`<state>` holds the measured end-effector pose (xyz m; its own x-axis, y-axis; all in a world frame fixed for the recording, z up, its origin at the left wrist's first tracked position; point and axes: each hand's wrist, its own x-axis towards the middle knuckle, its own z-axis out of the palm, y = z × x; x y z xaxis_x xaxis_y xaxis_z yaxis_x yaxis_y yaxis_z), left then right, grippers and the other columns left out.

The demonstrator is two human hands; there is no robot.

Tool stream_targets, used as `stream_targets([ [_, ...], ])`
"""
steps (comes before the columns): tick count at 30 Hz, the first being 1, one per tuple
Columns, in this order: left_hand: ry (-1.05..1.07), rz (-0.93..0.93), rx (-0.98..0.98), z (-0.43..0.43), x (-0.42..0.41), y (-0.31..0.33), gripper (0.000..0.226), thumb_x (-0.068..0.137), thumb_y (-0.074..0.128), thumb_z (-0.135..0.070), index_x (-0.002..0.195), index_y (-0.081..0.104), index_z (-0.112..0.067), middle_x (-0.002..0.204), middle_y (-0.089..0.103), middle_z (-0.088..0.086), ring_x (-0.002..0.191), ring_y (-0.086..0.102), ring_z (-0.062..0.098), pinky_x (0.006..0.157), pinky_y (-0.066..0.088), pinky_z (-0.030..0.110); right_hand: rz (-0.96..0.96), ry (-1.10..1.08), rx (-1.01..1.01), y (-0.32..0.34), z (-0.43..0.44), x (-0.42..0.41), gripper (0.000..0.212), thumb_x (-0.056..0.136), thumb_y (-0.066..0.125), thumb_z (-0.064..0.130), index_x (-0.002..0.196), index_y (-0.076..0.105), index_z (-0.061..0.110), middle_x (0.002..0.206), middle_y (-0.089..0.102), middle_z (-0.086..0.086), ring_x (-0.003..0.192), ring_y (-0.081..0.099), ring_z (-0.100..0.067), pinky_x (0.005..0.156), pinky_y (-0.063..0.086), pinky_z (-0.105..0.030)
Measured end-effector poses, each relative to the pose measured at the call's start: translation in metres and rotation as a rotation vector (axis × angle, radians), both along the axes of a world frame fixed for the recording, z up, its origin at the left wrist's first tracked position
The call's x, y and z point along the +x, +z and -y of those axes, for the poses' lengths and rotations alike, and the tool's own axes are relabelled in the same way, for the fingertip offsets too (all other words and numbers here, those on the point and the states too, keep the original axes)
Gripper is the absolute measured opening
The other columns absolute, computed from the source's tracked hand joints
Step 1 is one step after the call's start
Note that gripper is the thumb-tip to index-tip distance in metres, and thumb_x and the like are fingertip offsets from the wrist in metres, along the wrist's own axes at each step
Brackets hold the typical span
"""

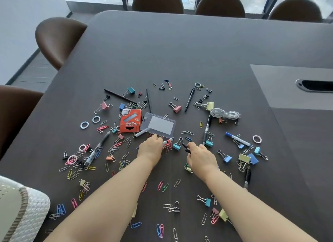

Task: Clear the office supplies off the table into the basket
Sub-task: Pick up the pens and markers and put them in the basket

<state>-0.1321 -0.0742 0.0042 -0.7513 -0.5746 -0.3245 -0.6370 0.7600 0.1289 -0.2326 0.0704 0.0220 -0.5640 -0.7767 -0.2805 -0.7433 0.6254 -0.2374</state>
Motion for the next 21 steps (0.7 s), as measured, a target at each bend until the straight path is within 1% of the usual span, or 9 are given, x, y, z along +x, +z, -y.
stream_targets([
  [2,0.011,-0.032,-0.054,0.004,0.009,0.0,0.024,0.099,0.036,-0.021,0.117,0.046,-0.009,0.121,0.047,0.008,0.112,0.046,0.024,0.082,0.044,0.034,0.039,-0.013,-0.006,-0.001,0.006,0.003,0.025,0.094,0.036,0.017,0.118,0.04,0.01,0.109,0.06,-0.012,0.1,0.054,-0.034,0.073,0.042,-0.037],
  [5,0.092,-0.078,-0.043,0.015,0.03,0.005,0.027,0.101,0.029,-0.023,0.117,0.042,-0.007,0.124,0.043,0.011,0.113,0.043,0.026,0.085,0.04,0.034,0.116,-0.031,-0.026,-0.002,0.02,0.013,0.025,0.093,0.032,0.013,0.117,0.037,0.009,0.115,0.058,-0.016,0.096,0.057,-0.04,0.066,0.033,-0.036],
  [7,0.18,-0.105,-0.003,0.022,0.047,0.009,0.025,0.101,0.028,-0.02,0.117,0.039,-0.004,0.125,0.039,0.013,0.107,0.05,0.029,0.081,0.041,0.036,0.149,-0.024,-0.032,-0.002,0.031,0.024,0.023,0.093,0.032,0.014,0.115,0.036,0.01,0.111,0.06,-0.016,0.093,0.057,-0.04,0.064,0.033,-0.035],
  [10,0.289,-0.096,-0.016,0.042,0.078,0.011,0.021,0.098,0.031,-0.011,0.118,0.035,-0.004,0.128,0.033,0.014,0.1,0.058,0.034,0.075,0.046,0.038,0.111,0.031,-0.023,-0.003,0.046,0.043,0.018,0.095,0.035,0.024,0.108,0.038,0.012,0.101,0.064,-0.014,0.089,0.061,-0.038,0.065,0.04,-0.036],
  [12,0.349,-0.069,-0.064,0.059,0.1,0.011,0.024,0.096,0.035,-0.012,0.119,0.034,-0.005,0.131,0.032,0.014,0.099,0.06,0.032,0.075,0.048,0.038,0.079,0.072,-0.017,-0.005,0.054,0.054,0.018,0.097,0.035,0.031,0.097,0.038,0.013,0.096,0.066,-0.011,0.087,0.062,-0.036,0.062,0.04,-0.034],
  [15,0.463,-0.046,-0.088,0.08,0.123,0.013,0.024,0.095,0.04,-0.014,0.118,0.039,-0.007,0.126,0.037,0.012,0.093,0.061,0.033,0.066,0.043,0.037,0.083,0.092,-0.027,-0.009,0.061,0.064,0.018,0.097,0.034,0.031,0.086,0.032,0.017,0.093,0.067,-0.009,0.084,0.063,-0.033,0.059,0.037,-0.03],
  [16,0.49,-0.045,-0.08,0.085,0.129,0.013,0.023,0.095,0.041,-0.016,0.117,0.041,-0.008,0.124,0.038,0.012,0.094,0.06,0.034,0.067,0.042,0.037,0.084,0.093,-0.027,-0.01,0.063,0.066,0.018,0.097,0.034,0.031,0.086,0.032,0.017,0.093,0.067,-0.009,0.084,0.062,-0.032,0.059,0.036,-0.03],
  [19,0.499,0.007,-0.05,0.094,0.136,0.009,0.028,0.095,0.045,-0.025,0.117,0.044,-0.008,0.122,0.042,0.011,0.102,0.057,0.034,0.077,0.045,0.038,0.08,0.096,-0.004,-0.012,0.067,0.069,0.018,0.097,0.034,0.031,0.087,0.035,0.017,0.093,0.066,-0.009,0.083,0.062,-0.032,0.059,0.037,-0.031],
  [21,0.487,0.037,-0.022,0.096,0.138,0.006,0.027,0.096,0.045,-0.027,0.117,0.047,-0.01,0.12,0.048,0.009,0.106,0.055,0.032,0.078,0.045,0.038,0.08,0.09,0.01,-0.011,0.07,0.068,0.018,0.098,0.034,0.031,0.088,0.037,0.016,0.094,0.066,-0.01,0.084,0.061,-0.033,0.06,0.038,-0.031],
])
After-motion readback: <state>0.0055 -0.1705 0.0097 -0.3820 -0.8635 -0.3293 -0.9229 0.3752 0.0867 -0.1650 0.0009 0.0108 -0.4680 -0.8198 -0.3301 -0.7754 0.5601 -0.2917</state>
